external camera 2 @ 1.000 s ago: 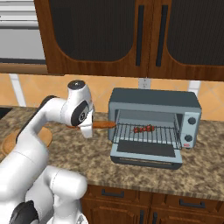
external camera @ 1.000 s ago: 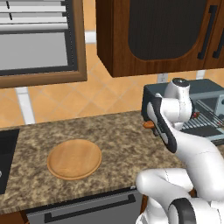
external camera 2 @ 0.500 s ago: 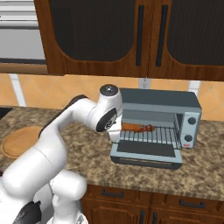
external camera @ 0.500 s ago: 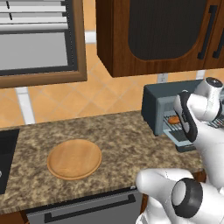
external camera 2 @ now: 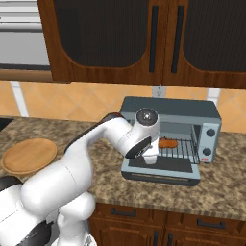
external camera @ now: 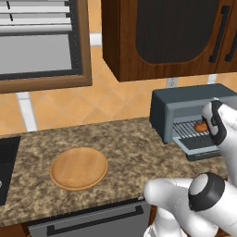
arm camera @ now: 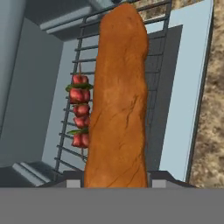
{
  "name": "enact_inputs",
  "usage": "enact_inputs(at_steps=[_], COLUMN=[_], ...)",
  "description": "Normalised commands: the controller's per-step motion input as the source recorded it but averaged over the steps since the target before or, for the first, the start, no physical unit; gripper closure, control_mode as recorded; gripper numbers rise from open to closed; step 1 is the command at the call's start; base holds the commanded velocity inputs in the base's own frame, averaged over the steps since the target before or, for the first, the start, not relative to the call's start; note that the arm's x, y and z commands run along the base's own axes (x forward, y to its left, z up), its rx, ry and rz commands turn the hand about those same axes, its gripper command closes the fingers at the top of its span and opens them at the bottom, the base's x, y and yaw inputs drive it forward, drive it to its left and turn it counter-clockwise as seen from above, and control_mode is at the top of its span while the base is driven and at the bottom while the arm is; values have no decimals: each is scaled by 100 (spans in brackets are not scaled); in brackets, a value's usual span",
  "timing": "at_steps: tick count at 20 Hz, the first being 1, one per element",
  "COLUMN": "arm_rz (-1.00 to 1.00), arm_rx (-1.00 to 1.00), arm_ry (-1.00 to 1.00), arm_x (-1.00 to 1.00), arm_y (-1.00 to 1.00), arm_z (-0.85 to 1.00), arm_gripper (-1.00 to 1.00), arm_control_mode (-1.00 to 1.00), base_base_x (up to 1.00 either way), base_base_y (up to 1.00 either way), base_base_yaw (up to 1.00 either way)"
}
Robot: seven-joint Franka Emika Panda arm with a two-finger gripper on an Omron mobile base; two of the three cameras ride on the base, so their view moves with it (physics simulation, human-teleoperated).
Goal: Pick up the kebab skewer and baguette bread, and place them inside the toaster oven. Close the toaster oven door and start by setting the timer.
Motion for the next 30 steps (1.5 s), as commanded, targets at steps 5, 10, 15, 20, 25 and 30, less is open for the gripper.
enact_inputs(at_steps=[5, 10, 15, 20, 25, 30], arm_rz=[0, 0, 0, 0, 0, 0], arm_rx=[1, 0, 0, 0, 0, 0], arm_ry=[-7, -3, -1, 0, 0, 0], arm_x=[23, 10, 17, 21, 17, 3], arm_y=[-36, -27, -11, 0, 0, 0], arm_z=[-2, -17, -13, -8, -12, -23], arm_gripper=[100, 100, 100, 100, 100, 100], arm_control_mode=[-100, -100, -100, -100, -100, -100], base_base_x=[0, 0, 0, 0, 0, 0], base_base_y=[0, 0, 0, 0, 0, 0], base_base_yaw=[0, 0, 0, 0, 0, 0])
